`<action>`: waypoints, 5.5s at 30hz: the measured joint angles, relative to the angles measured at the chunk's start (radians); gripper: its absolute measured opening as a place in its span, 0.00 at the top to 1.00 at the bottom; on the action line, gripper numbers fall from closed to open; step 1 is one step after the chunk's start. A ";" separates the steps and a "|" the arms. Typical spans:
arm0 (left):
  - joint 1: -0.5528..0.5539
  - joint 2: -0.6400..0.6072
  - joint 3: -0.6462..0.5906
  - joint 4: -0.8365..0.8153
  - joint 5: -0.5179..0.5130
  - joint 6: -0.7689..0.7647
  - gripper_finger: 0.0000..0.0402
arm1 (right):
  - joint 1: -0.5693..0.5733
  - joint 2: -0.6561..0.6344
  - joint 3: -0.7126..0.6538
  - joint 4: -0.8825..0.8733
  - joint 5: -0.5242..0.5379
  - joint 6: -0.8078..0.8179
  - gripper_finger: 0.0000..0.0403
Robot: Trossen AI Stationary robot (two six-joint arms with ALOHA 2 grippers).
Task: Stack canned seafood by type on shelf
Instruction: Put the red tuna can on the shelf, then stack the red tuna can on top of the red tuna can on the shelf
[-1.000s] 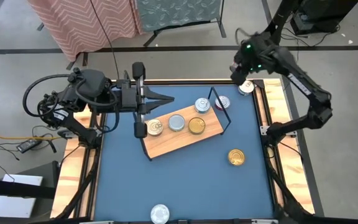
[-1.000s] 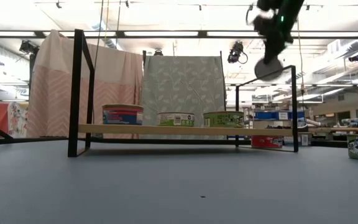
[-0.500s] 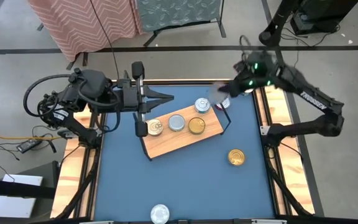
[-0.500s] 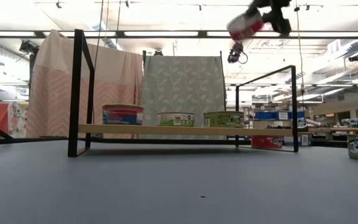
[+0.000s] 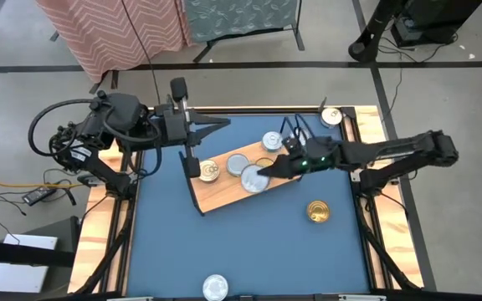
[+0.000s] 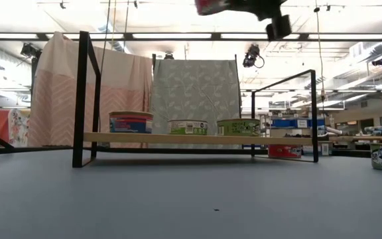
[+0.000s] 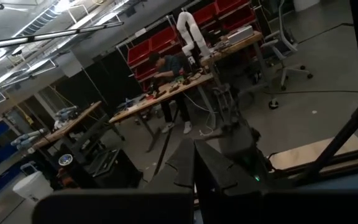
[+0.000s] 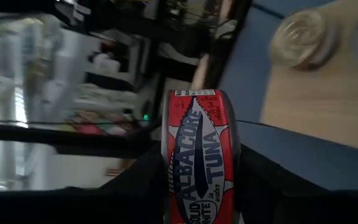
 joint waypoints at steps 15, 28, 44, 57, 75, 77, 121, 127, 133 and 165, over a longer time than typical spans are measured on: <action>-0.008 -0.008 0.000 0.005 0.000 -0.072 0.99 | 0.053 0.199 -0.026 0.079 0.037 0.029 0.61; -0.029 -0.008 0.000 0.009 -0.001 -0.155 0.99 | 0.076 0.366 -0.026 0.070 0.146 -0.025 0.61; -0.087 -0.008 0.000 0.009 -0.004 -0.156 0.99 | 0.020 0.440 -0.024 0.109 0.191 0.023 0.59; -0.087 -0.008 0.000 0.006 -0.004 -0.155 0.99 | 0.004 0.438 -0.024 0.121 0.184 -0.014 0.45; -0.097 -0.010 0.000 -0.012 -0.003 -0.154 0.99 | -0.027 0.438 -0.014 0.382 0.089 -0.169 0.47; -0.100 -0.011 0.000 -0.011 -0.003 -0.152 0.99 | -0.027 0.438 0.035 0.407 0.036 -0.284 0.51; -0.473 -0.118 0.000 -0.153 -0.342 -0.030 0.99 | -0.842 0.047 0.215 -0.986 0.085 -1.090 1.00; -0.472 -0.118 0.000 -0.130 -0.431 -0.026 0.99 | -0.911 0.043 -0.001 -0.826 -0.091 -1.056 1.00; -0.472 -0.118 0.000 -0.046 -0.450 0.026 0.99 | -0.995 0.044 -0.090 -0.713 -0.155 -1.009 1.00; -0.399 -0.096 0.000 0.030 -0.448 0.104 0.99 | -1.010 0.175 -0.275 -0.467 -0.305 -0.899 1.00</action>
